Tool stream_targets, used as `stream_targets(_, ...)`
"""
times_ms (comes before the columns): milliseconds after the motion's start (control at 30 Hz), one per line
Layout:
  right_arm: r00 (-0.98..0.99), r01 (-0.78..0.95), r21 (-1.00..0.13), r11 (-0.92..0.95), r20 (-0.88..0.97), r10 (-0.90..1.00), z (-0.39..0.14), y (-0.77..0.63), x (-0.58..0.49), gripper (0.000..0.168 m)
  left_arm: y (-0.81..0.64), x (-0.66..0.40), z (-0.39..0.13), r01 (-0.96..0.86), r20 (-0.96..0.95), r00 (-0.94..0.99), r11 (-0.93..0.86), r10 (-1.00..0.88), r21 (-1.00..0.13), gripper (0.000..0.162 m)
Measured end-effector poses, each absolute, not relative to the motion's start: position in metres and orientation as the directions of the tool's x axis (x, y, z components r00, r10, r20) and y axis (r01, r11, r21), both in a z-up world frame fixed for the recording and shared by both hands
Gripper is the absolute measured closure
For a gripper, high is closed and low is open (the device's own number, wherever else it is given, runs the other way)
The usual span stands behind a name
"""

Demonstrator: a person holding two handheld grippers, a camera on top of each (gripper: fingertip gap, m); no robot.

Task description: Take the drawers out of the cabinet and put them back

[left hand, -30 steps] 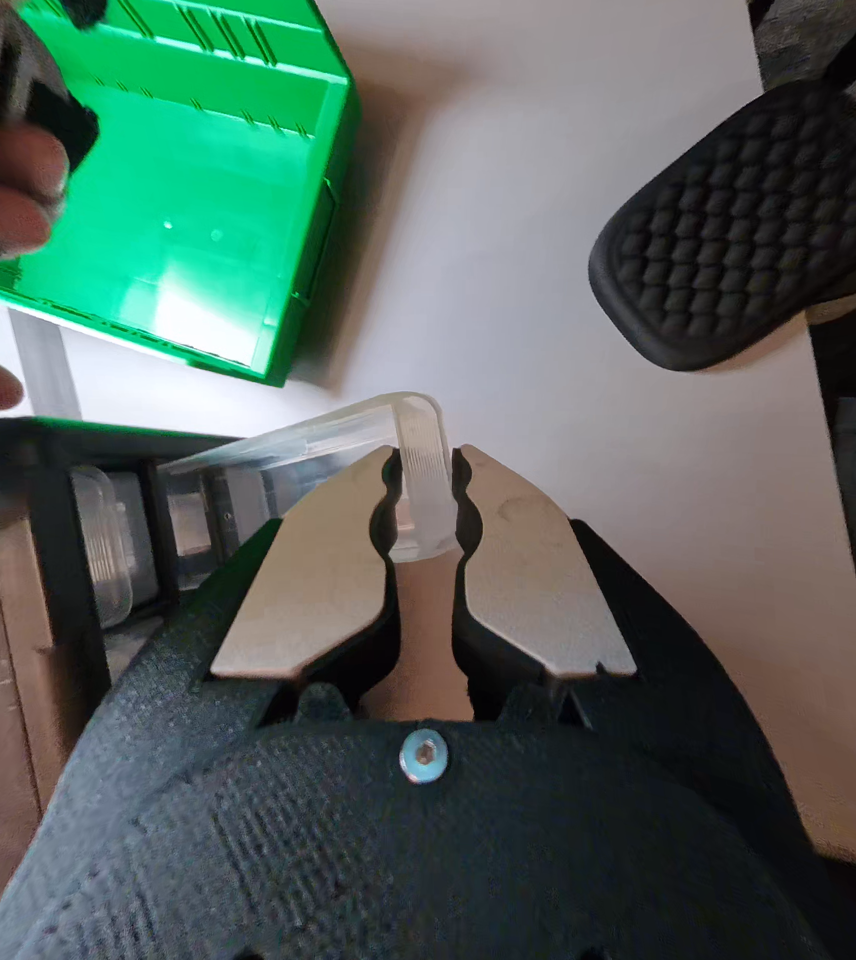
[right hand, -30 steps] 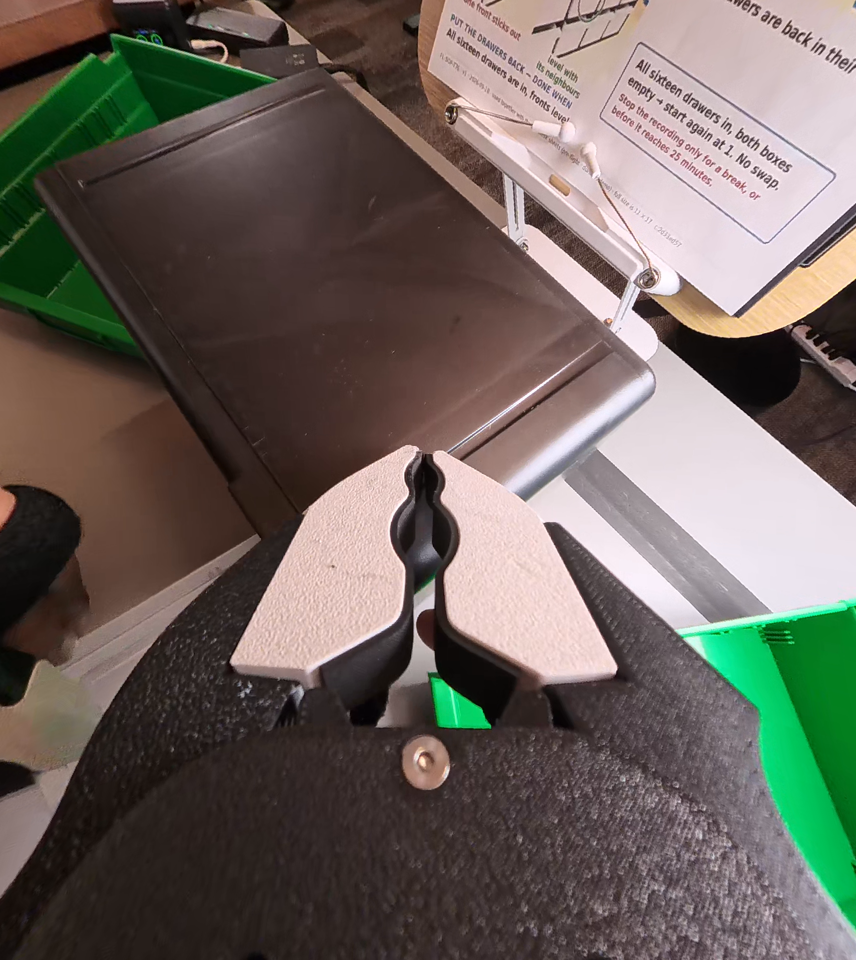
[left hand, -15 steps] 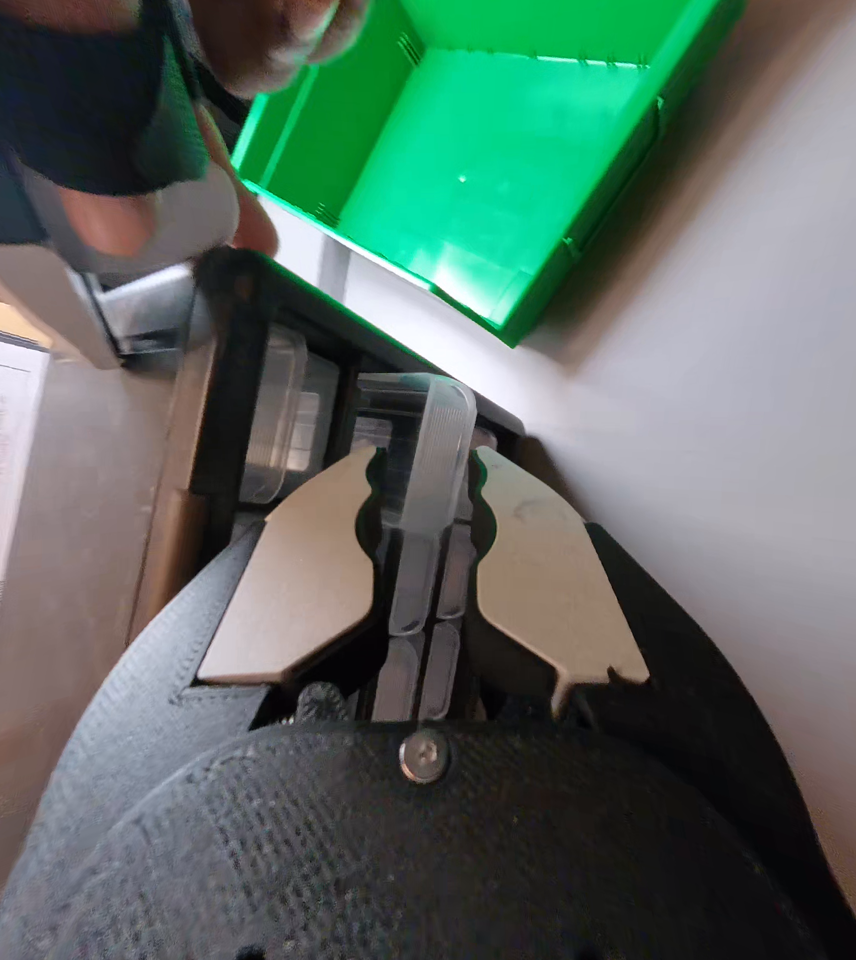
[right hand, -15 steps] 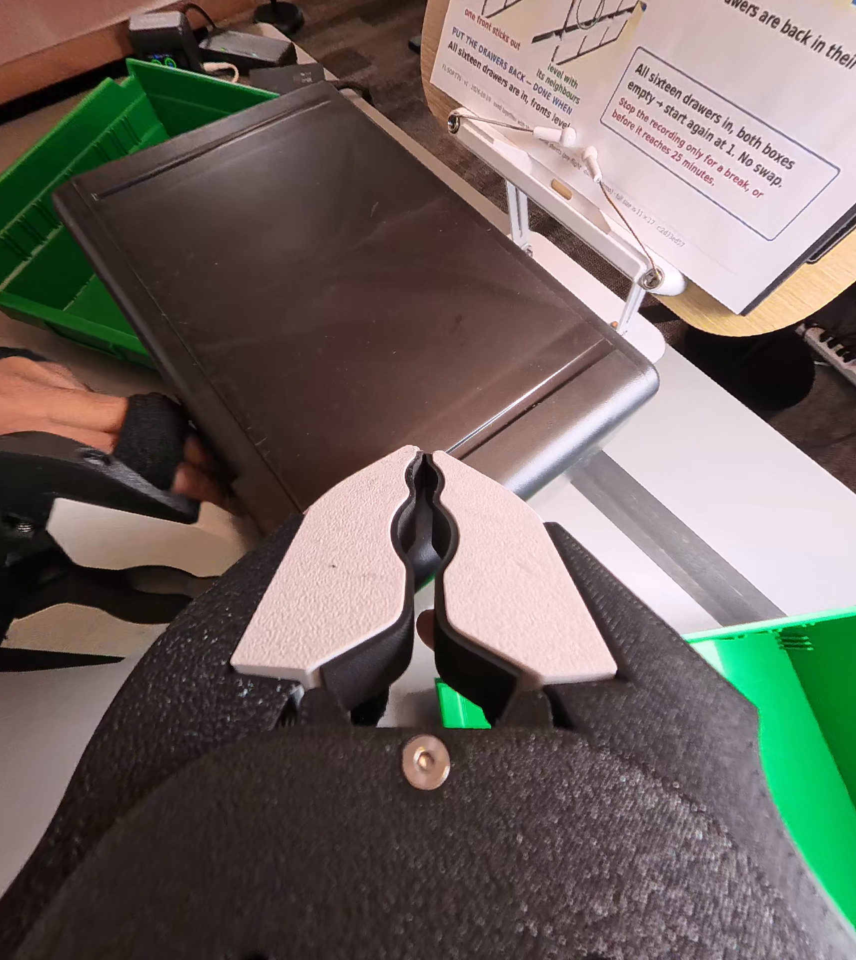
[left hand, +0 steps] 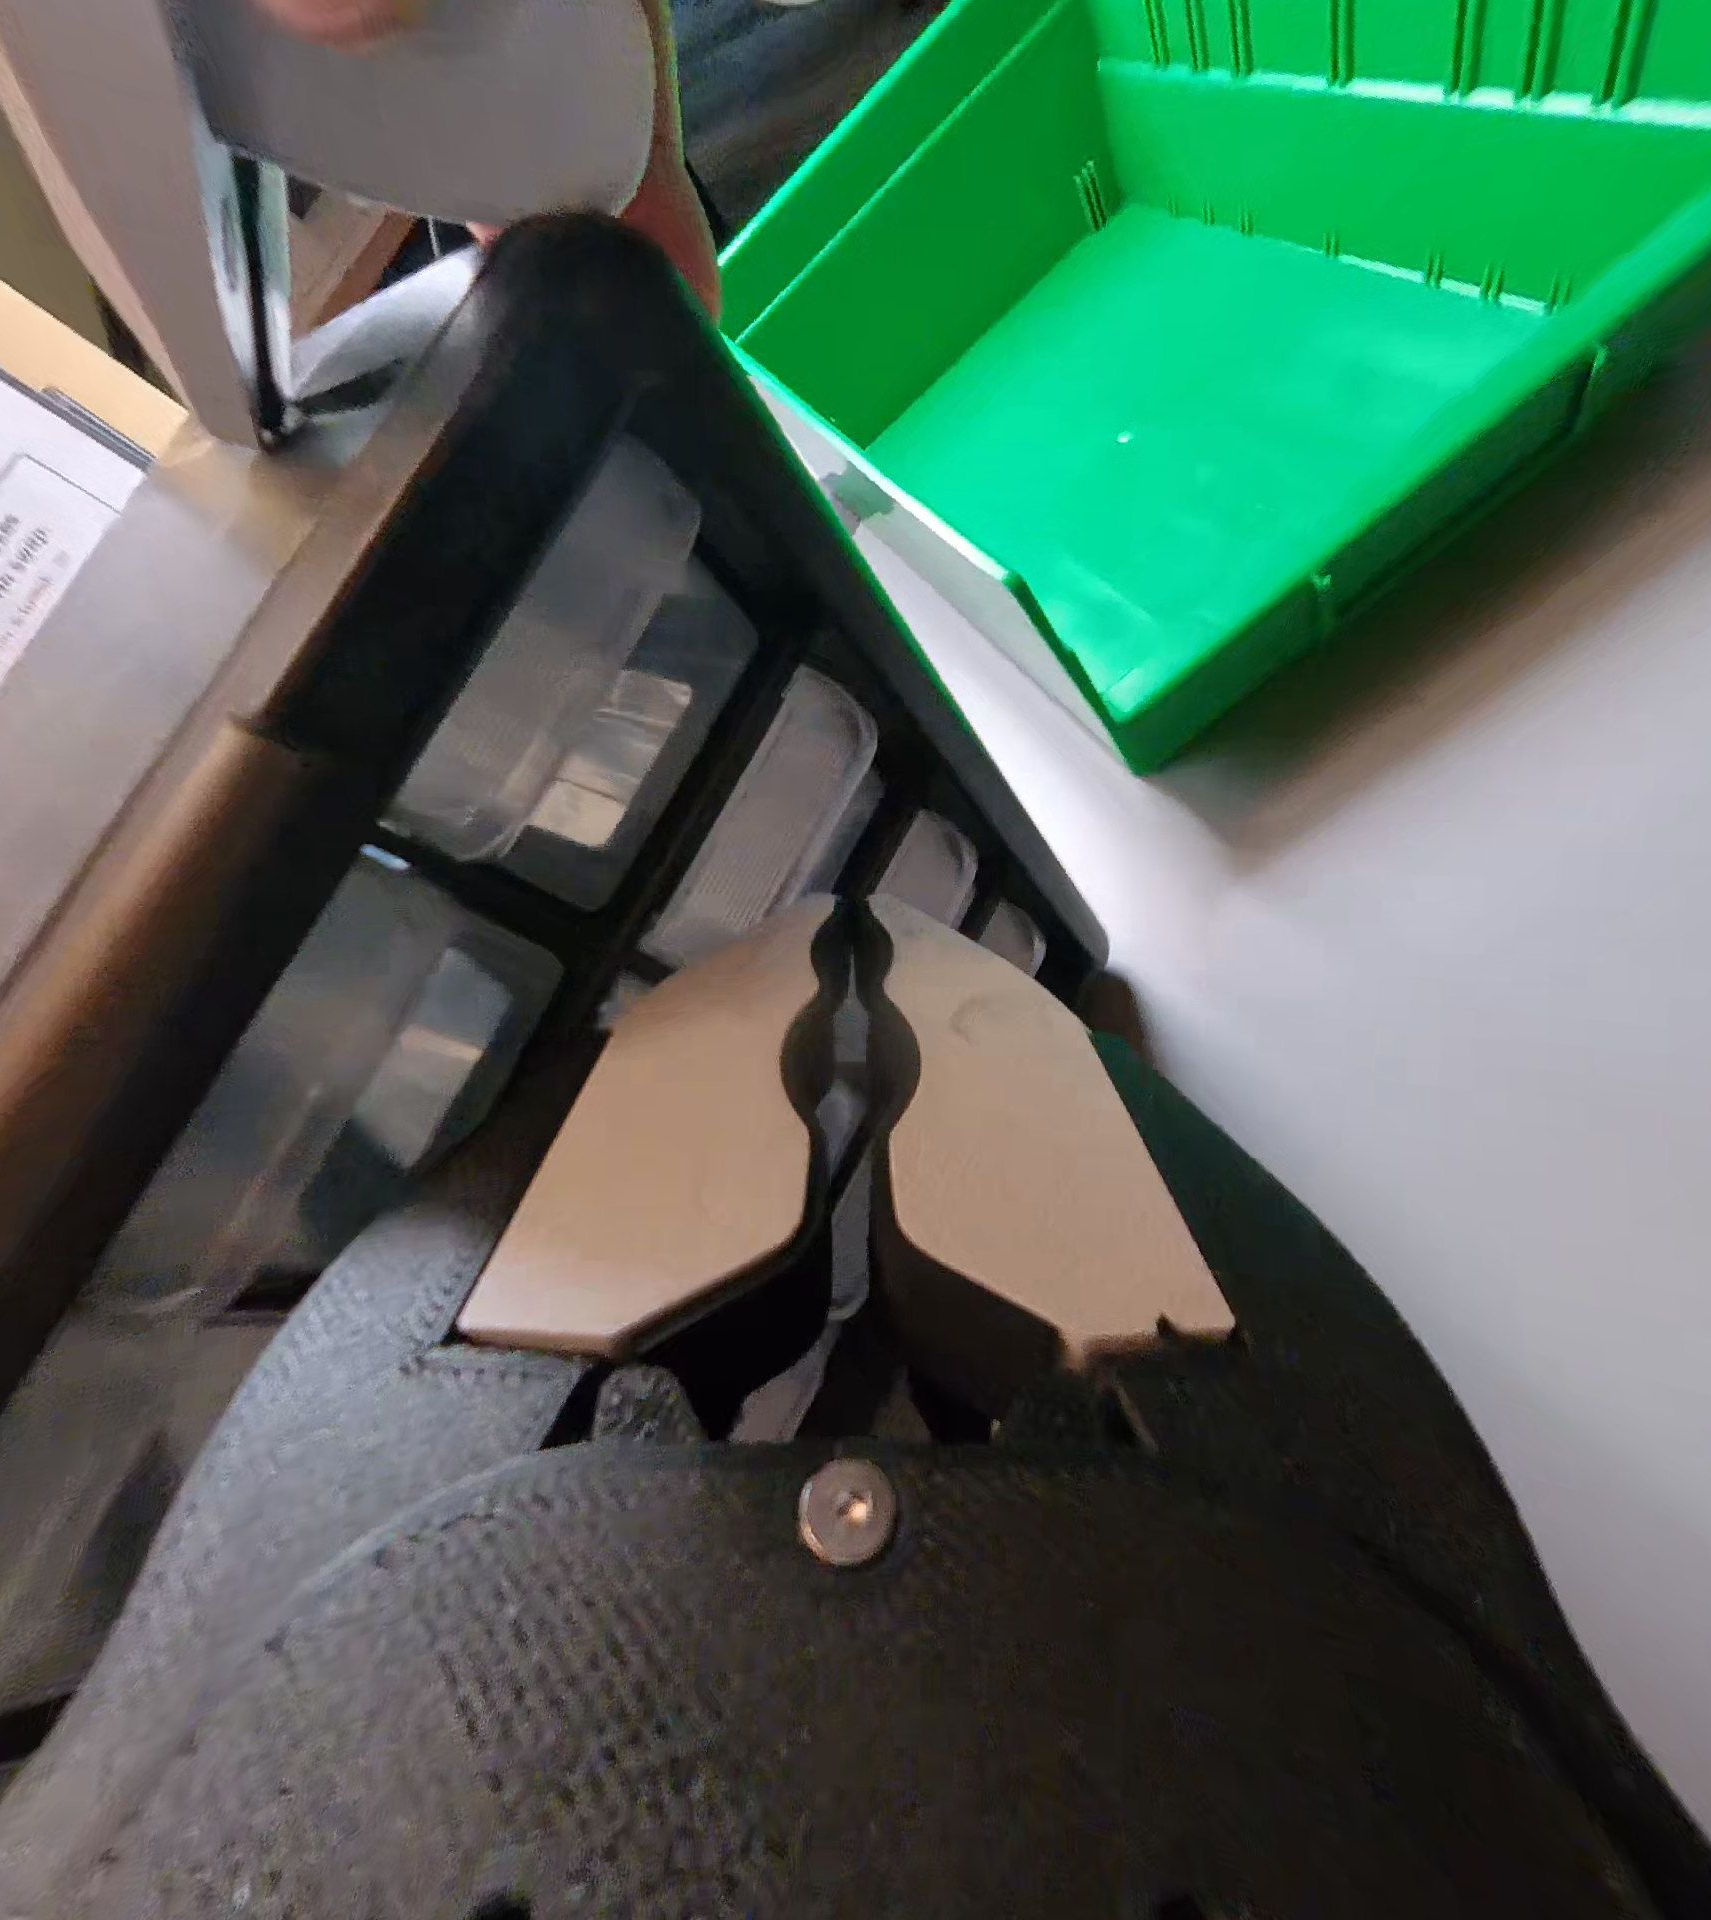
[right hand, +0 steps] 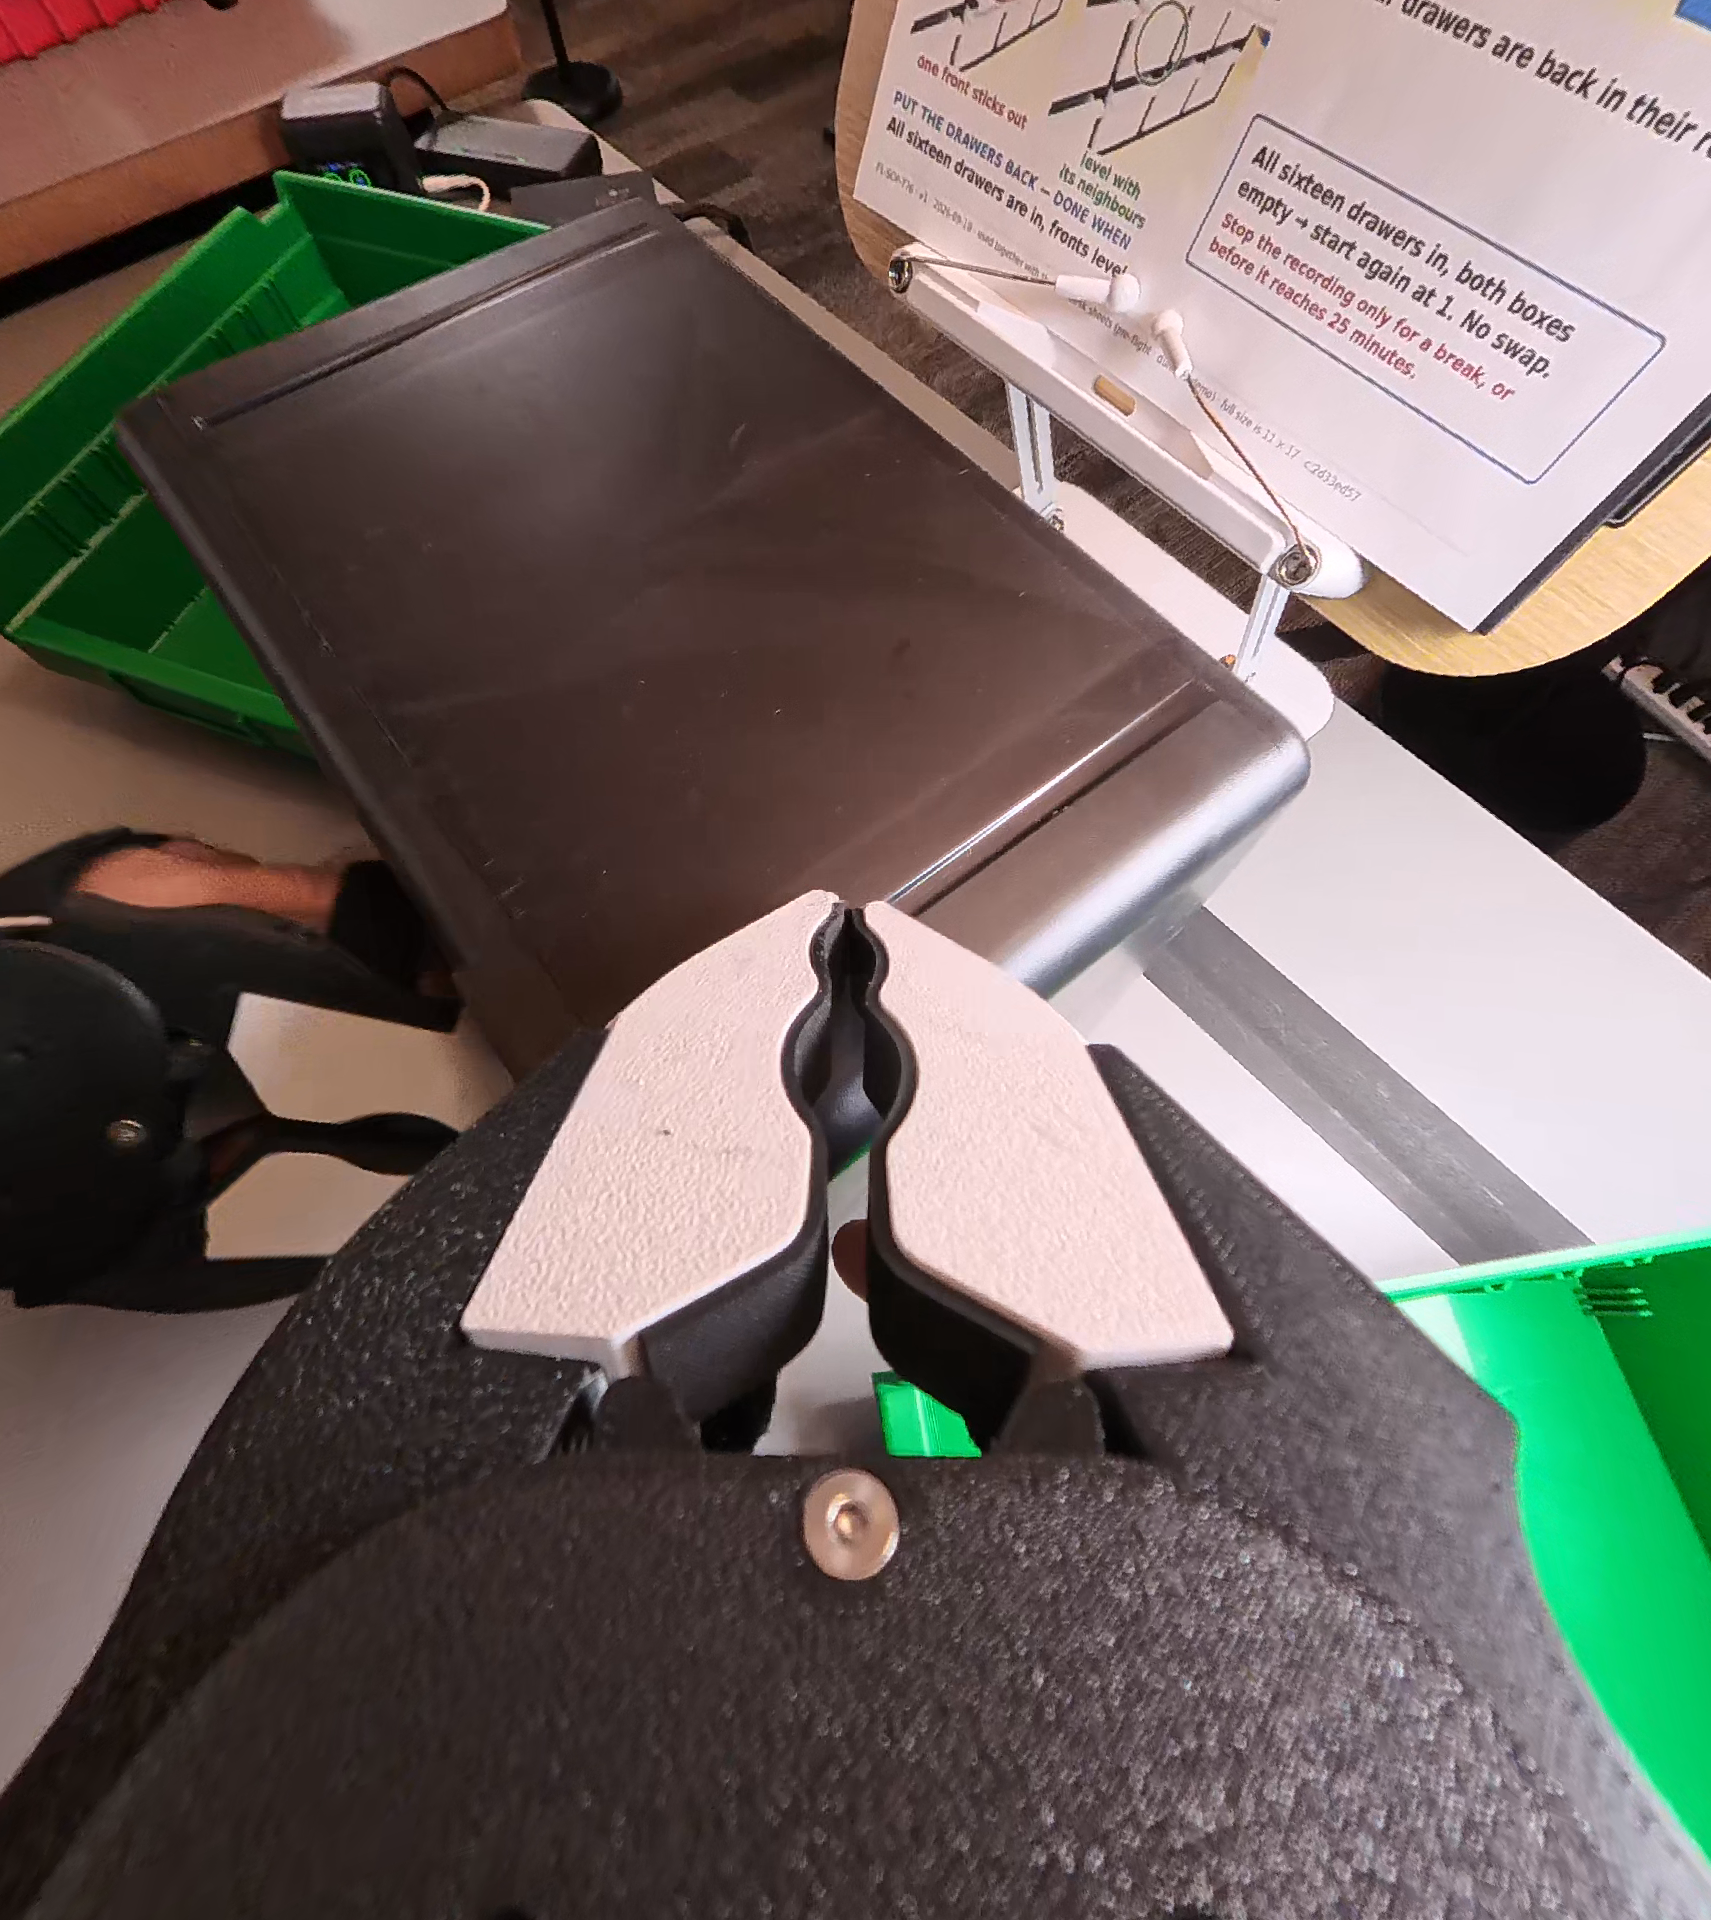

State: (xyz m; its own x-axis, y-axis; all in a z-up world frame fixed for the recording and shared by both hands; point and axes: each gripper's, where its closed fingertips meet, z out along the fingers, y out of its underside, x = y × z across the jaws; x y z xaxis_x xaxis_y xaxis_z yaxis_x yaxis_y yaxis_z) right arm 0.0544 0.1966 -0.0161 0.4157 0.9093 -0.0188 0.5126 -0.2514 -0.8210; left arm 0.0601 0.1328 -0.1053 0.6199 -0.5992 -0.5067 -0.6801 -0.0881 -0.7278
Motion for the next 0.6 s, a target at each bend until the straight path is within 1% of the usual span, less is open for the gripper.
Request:
stream_targets(33,0.417,0.512,-0.822,-0.250,-0.017,0.909,-0.016,0.196,0.054,0.168,0.134,0.064,-0.108,-0.662,-0.486,0.639,-0.104,-0.596,-0.742,0.162)
stream_targets(133,0.415,0.512,-0.823,-0.247,-0.015,0.910,-0.016,0.196,0.055,0.168,0.135,0.068,-0.112,-0.658,-0.512,0.658,-0.089,-0.552,-0.748,0.162)
stream_targets(233,0.413,0.513,-0.824,-0.242,-0.010,0.911,-0.016,0.196,0.055,0.168,0.124,0.072,-0.109,-0.597,-0.434,0.673,-0.093,-0.599,-0.797,0.162)
stream_targets(300,0.413,0.512,-0.827,-0.231,0.001,0.911,-0.016,0.196,0.055,0.168,0.110,0.068,-0.092,-0.533,-0.376,0.679,-0.071,-0.631,-0.843,0.162)
stream_targets(367,0.420,0.510,-0.835,-0.206,0.032,0.907,-0.016,0.197,0.056,0.168,0.098,0.051,-0.067,-0.474,-0.357,0.698,-0.027,-0.621,-0.880,0.162)
stream_targets(500,0.466,0.497,-0.855,-0.146,0.121,0.876,-0.015,0.200,0.060,0.168,0.088,-0.020,-0.018,-0.329,-0.290,0.809,0.014,-0.511,-0.944,0.159)
stream_targets(600,0.507,0.463,-0.875,-0.144,0.127,0.853,-0.015,0.201,0.063,0.168,0.089,-0.085,-0.006,-0.243,-0.211,0.883,-0.025,-0.419,-0.970,0.154)
